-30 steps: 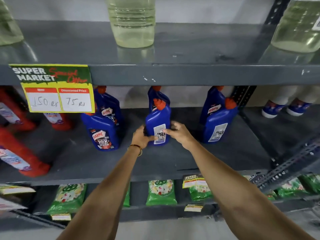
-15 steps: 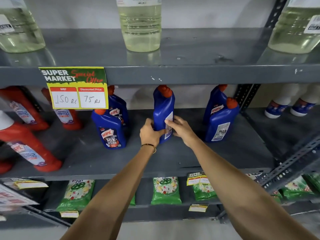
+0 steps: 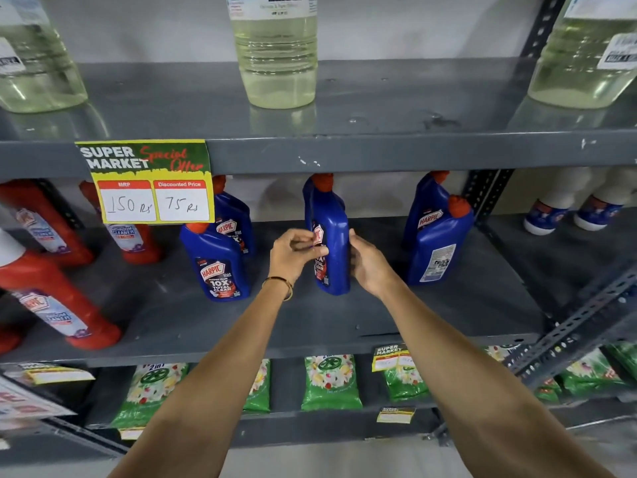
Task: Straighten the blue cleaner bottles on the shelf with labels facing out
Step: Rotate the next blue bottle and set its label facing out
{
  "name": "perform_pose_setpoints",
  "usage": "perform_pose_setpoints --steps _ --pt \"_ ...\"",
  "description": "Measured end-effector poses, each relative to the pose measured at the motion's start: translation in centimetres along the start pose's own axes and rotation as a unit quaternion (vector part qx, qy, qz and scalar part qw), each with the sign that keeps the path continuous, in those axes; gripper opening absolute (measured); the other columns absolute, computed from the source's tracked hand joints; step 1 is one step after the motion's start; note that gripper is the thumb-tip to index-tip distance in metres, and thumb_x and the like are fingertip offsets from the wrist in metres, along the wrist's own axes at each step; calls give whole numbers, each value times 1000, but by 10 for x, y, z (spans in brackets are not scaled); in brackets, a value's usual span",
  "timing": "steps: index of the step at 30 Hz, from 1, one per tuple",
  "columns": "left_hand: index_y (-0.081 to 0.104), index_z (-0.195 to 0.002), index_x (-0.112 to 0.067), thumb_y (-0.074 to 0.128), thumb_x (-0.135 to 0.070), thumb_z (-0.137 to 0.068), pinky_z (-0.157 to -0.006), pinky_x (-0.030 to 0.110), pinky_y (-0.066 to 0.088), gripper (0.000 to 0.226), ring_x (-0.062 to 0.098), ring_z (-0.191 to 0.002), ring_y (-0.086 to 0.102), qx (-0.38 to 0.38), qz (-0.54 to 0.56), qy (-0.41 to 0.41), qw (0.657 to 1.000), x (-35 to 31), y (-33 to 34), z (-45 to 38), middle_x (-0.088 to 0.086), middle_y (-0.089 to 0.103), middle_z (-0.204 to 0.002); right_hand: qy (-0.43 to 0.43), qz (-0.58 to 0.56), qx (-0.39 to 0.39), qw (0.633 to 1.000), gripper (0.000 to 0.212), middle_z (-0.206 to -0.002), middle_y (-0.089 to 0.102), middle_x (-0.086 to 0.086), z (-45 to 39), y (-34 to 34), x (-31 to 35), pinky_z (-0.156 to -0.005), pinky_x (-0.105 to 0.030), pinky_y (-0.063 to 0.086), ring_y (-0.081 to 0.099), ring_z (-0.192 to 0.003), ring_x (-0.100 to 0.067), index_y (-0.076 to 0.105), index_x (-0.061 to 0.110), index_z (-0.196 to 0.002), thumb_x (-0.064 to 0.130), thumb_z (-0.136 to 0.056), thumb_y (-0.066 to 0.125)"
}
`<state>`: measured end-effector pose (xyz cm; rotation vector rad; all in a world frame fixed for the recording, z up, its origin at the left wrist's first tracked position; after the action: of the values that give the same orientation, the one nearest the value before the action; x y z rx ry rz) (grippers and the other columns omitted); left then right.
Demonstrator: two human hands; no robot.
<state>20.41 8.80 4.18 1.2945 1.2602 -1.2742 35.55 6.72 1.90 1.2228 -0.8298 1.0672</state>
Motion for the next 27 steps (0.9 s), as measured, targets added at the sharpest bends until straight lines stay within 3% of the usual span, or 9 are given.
perform_pose_setpoints --steps 4,9,12,16,23,27 --pt "50 -117 -13 83 -13 -60 -73 20 51 65 11 -94 62 61 -1 -49 997 4 10 -5 -4 62 -100 15 -44 30 998 39 -112 70 -6 0 0 4 -87 -38 53 65 -105 -22 66 21 -112 44 -94 40" --pt "60 -100 -19 82 -18 -62 -64 14 51 44 8 -90 64 97 -12 -47 994 4 18 -1 -2 67 -99 30 -48 32 998 39 -115 69 -9 0 -7 3 -90 -41 52 62 -110 -26 67 20 -110 45 -93 42" --pt "56 -101 -18 84 -24 -58 -65 19 50 52 10 -88 63 60 -31 -51 996 5 18 1 -6 65 -96 33 -52 7 998 38 -112 70 -8 0 -14 -1 -82 -38 55 64 -107 -26 69 21 -106 46 -92 45" --pt "50 -101 -14 88 -29 -49 -73 33 56 66 18 -88 65 4 -68 -55 996 5 16 0 2 64 -100 3 -6 19 1000 35 -108 73 -3 3 -15 7 -77 -32 57 67 -103 -20 69 26 -104 49 -89 48" --pt "48 -93 -14 89 -31 -46 -65 27 54 65 17 -79 64 -30 -142 -12 989 -4 11 -3 2 64 -92 -44 63 39 996 25 -113 70 3 3 -15 10 -79 -28 57 66 -106 -15 64 32 -112 30 -87 60" --pt "45 -92 -12 87 -24 -52 -57 18 48 60 14 -77 60 -18 -139 -22 990 2 10 -4 2 61 -92 -62 107 26 992 31 -114 67 4 1 -18 12 -85 -28 55 63 -108 -12 59 28 -119 22 -88 59"
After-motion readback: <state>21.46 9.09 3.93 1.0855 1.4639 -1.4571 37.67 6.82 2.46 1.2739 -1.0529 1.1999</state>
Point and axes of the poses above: each hand's wrist, its own z-axis away from the middle knuckle, its own y-axis out of the palm, x = y × z, the point moved 6 cm from there along -z, towards the middle knuckle
